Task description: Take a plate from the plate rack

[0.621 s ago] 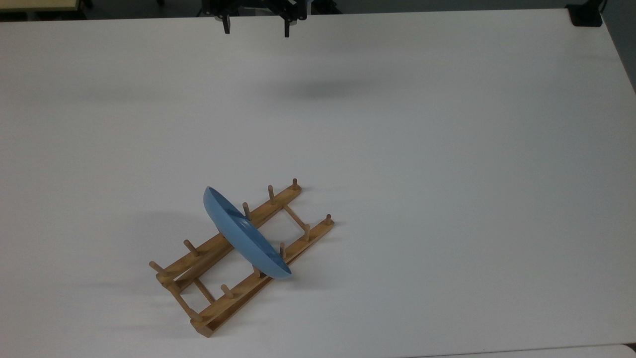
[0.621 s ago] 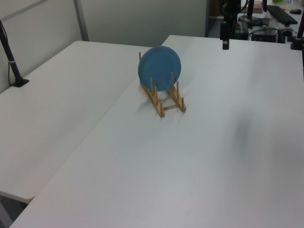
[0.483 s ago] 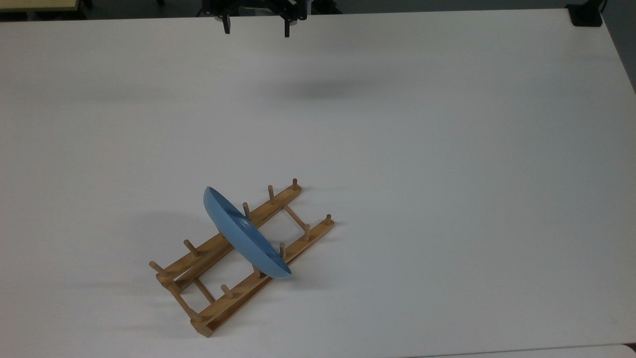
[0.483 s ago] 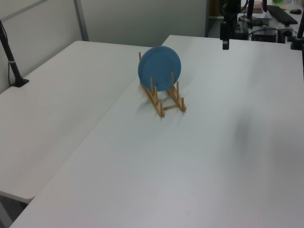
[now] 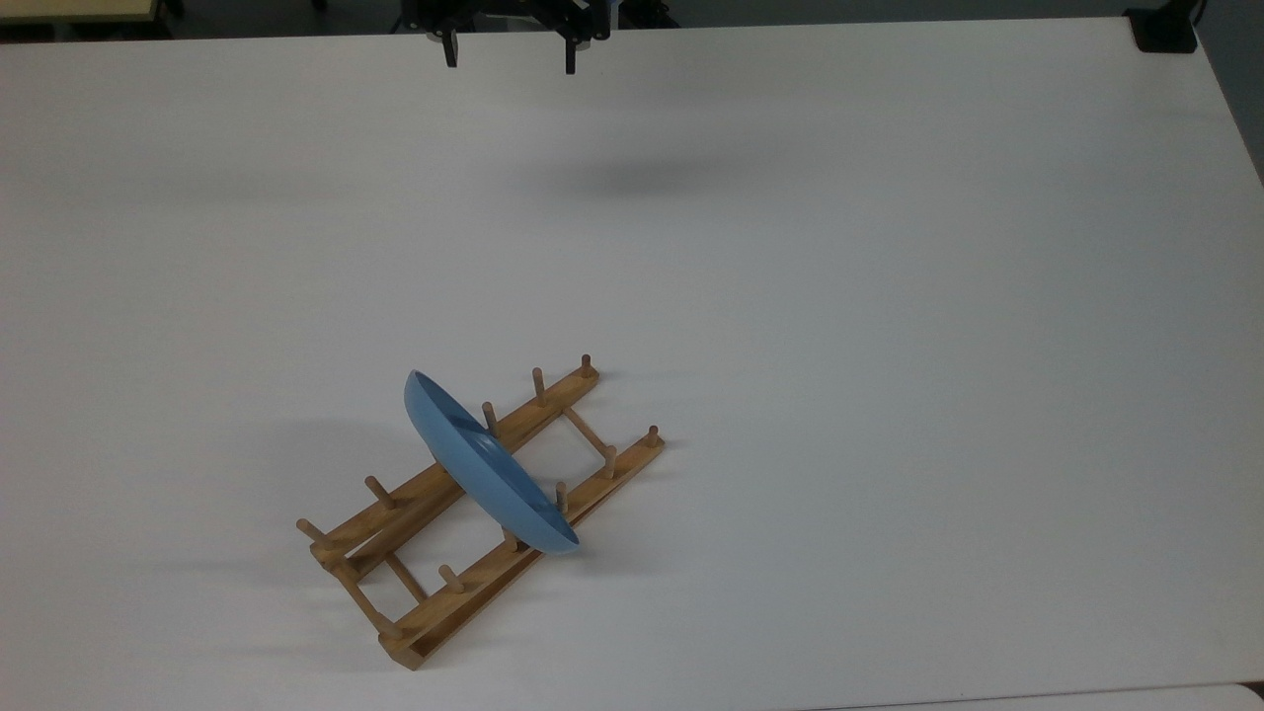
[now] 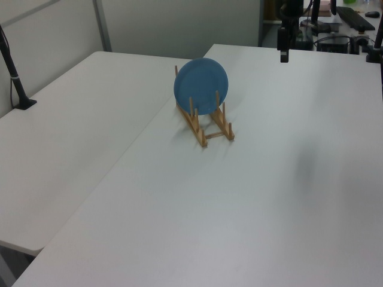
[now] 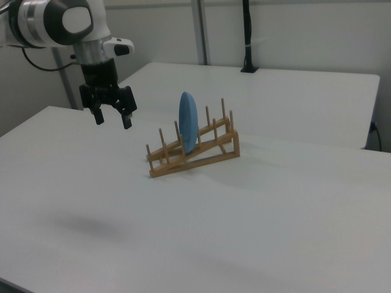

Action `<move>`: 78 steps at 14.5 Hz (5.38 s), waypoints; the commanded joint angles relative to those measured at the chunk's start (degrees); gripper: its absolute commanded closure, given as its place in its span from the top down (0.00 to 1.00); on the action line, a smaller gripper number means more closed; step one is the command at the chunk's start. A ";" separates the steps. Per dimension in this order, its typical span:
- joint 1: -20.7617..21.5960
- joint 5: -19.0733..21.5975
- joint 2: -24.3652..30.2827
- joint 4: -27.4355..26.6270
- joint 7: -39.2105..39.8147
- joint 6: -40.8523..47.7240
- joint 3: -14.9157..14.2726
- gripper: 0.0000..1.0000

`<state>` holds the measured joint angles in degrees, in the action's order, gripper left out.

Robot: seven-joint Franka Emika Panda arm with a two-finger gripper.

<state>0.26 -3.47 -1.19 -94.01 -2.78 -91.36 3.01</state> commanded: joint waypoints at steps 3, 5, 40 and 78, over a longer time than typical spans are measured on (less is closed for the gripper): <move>0.44 -0.57 0.67 -0.65 -1.09 0.57 -0.11 1.00; 0.44 -0.57 0.67 -0.56 -1.09 0.57 -0.11 1.00; -2.11 -33.89 -19.64 3.92 -22.80 -45.58 -0.82 0.44; -1.23 -34.85 -24.03 8.49 -22.54 -45.66 -0.81 0.05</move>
<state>-1.30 -36.94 -24.85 -86.63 -24.14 -136.28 2.71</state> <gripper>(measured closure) 0.921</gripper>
